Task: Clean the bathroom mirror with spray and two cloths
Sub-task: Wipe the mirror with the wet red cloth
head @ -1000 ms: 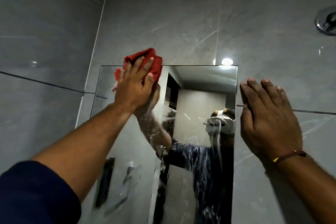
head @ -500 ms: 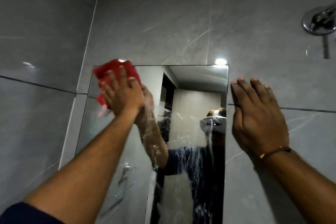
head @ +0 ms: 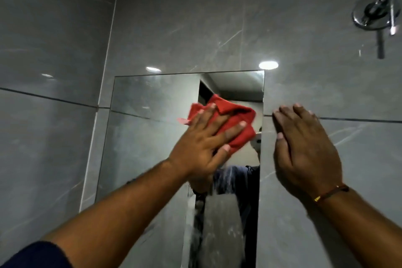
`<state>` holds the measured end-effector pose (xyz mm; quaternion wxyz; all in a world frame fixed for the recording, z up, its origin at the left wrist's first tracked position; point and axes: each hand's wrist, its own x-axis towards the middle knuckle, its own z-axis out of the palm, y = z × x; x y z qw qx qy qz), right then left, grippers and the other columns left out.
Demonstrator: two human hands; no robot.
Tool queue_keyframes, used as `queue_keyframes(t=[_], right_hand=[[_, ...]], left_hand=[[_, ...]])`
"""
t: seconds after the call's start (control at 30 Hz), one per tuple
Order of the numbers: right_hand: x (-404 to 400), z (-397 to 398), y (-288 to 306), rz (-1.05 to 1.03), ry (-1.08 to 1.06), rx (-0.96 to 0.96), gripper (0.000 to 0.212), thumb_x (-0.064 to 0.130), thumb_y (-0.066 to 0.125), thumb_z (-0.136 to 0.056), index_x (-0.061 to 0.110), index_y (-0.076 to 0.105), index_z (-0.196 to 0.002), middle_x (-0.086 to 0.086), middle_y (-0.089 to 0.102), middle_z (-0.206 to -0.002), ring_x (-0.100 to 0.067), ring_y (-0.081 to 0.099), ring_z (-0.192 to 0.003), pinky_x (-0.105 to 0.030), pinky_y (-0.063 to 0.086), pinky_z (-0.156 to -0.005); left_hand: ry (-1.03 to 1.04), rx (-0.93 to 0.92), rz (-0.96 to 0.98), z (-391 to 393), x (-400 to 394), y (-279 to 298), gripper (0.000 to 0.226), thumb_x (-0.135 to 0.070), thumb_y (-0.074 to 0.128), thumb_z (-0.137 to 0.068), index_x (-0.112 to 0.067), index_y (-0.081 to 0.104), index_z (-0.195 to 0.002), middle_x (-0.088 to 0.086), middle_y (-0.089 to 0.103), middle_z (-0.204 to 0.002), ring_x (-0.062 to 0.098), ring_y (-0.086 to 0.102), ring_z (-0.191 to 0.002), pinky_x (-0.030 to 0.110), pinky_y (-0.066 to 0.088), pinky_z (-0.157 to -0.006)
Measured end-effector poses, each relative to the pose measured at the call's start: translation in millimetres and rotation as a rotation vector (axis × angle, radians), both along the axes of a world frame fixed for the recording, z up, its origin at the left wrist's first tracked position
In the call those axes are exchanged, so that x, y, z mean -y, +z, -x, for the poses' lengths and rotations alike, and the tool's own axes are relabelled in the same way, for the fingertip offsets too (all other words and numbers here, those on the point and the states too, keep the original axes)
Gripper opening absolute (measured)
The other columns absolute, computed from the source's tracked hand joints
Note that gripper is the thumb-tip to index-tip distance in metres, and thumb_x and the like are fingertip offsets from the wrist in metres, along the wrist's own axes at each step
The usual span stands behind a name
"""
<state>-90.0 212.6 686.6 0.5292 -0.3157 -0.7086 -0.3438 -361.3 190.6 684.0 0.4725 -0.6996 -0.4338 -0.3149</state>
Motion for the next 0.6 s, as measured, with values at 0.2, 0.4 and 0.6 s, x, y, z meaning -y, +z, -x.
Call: queue_keyframes(t=[0.2, 0.4, 0.6], right_hand=[[-5.9, 19.5, -0.2, -0.050, -0.180, 0.074, 0.067, 0.031, 0.039, -0.100, 0.017, 0.031, -0.165, -0.005, 0.028, -0.173, -0.027, 0.014, -0.164, -0.051, 0.017, -0.133], [-6.8, 21.3, -2.2, -0.056, -0.213, 0.076, 0.069, 0.031, 0.037, -0.100, 0.019, 0.026, -0.167, -0.003, 0.023, -0.175, -0.025, 0.009, -0.165, -0.051, 0.015, -0.134], [-5.6, 20.6, -0.3, -0.052, -0.181, 0.086, 0.064, 0.026, 0.035, -0.103, 0.016, 0.028, -0.166, -0.006, 0.027, -0.174, -0.030, 0.011, -0.164, -0.052, 0.014, -0.134]], left_hand=[[0.042, 0.538, -0.068, 130.7, 3.6, 22.8, 0.063, -0.048, 0.026, -0.106, -0.048, 0.015, -0.168, -0.004, 0.008, -0.181, 0.034, 0.003, -0.167, 0.064, 0.010, -0.133], [0.029, 1.059, -0.142, 223.2, 6.7, -2.7, 0.068, -0.042, 0.025, -0.102, -0.033, 0.024, -0.169, 0.010, 0.015, -0.180, 0.037, 0.017, -0.165, 0.059, 0.014, -0.133], [0.066, 1.467, -0.148, 152.1, 0.1, -13.9, 0.059, -0.034, 0.025, -0.113, -0.038, 0.012, -0.171, 0.003, 0.001, -0.182, 0.036, 0.000, -0.167, 0.051, -0.001, -0.135]])
